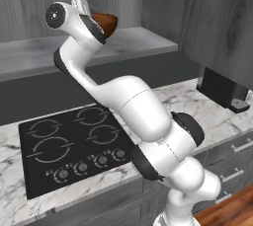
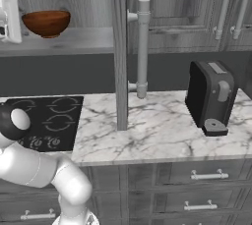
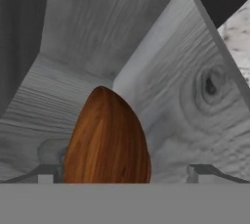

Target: Move the bowls from the cabinet to the plates on the dining table.

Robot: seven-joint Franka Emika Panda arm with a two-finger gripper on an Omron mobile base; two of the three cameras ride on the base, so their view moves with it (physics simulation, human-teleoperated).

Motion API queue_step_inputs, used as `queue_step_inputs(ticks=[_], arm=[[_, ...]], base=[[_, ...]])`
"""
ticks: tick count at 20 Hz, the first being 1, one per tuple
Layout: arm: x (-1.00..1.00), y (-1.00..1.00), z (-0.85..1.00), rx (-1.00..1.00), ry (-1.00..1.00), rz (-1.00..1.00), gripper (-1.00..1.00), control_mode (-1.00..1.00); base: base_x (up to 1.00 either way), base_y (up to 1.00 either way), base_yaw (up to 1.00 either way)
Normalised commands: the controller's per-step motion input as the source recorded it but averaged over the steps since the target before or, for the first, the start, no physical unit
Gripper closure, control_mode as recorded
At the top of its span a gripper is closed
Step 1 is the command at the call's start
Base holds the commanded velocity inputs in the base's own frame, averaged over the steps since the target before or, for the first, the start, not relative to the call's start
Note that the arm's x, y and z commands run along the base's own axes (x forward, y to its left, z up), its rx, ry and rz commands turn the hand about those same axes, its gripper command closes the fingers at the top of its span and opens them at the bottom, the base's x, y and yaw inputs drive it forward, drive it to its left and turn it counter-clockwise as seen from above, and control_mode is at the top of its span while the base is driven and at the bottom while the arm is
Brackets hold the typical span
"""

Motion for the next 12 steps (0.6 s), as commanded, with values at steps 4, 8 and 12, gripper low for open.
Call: queue_step_inputs(ticks=[4, 8, 12], arm=[[0.13, 0.03, -0.14, 0.01, 0.0, -0.02, -1.0, -1.0], [0.21, 0.01, -0.1, 0.0, 0.0, -0.02, -1.0, -1.0], [0.23, 0.0, -0.12, 0.0, 0.0, -0.02, -1.0, -1.0]], base=[[0.0, 0.0, 0.0], [0.0, 0.0, 0.0], [0.0, 0.0, 0.0]])
